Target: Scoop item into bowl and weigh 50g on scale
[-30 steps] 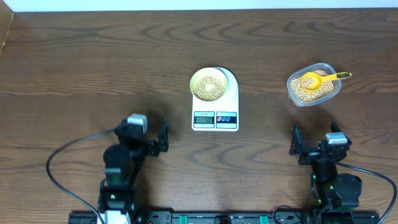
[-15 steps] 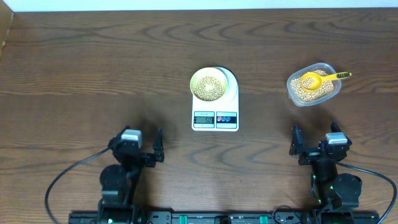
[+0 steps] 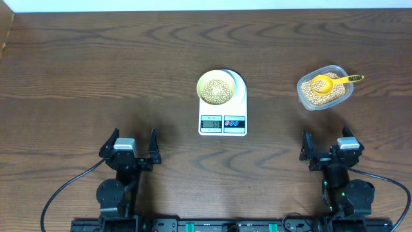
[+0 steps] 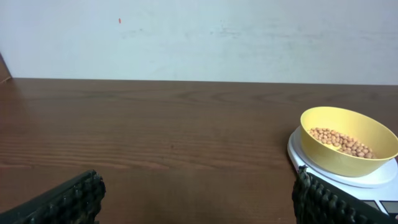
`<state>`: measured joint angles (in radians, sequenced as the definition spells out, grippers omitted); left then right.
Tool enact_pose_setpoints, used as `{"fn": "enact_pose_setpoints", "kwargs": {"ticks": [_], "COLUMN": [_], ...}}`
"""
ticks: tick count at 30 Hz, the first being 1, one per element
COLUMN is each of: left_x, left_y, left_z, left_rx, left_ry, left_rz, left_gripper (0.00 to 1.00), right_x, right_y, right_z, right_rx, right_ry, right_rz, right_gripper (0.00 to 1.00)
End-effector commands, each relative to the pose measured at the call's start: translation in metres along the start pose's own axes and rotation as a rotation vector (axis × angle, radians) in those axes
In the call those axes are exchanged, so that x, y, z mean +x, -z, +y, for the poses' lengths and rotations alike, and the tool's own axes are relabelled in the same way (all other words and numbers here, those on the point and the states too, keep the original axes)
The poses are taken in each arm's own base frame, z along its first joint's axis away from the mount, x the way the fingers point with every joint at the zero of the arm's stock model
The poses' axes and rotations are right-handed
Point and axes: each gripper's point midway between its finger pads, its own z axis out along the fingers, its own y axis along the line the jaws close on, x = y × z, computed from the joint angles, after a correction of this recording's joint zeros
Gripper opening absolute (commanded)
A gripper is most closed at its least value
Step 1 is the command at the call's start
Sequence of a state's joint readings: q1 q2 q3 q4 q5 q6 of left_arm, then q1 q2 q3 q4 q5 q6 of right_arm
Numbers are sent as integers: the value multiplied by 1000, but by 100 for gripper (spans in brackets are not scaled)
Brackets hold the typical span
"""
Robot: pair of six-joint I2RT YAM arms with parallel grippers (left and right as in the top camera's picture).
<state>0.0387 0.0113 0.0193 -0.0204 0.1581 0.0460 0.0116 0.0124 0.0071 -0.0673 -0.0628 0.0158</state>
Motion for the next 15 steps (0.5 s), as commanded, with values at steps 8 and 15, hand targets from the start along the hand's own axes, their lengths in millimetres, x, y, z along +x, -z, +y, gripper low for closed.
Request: {"fn": "enact_pose_setpoints", "kwargs": {"ticks": [8,15], "left_x": [19,20], "left_y": [-1,-1], "left_z": [1,1], "left_rx": [-4,-4], "left_ry": [-6,-5], "left_rz": [62,66], "left_gripper": [98,98], "right_x": [1,1], "right_y": [0,0], "right_z": [1,1], "right_rx": [-3,-3], "right_ry": [-13,-13], "right_rz": [2,2], "right_gripper": [99,99]}}
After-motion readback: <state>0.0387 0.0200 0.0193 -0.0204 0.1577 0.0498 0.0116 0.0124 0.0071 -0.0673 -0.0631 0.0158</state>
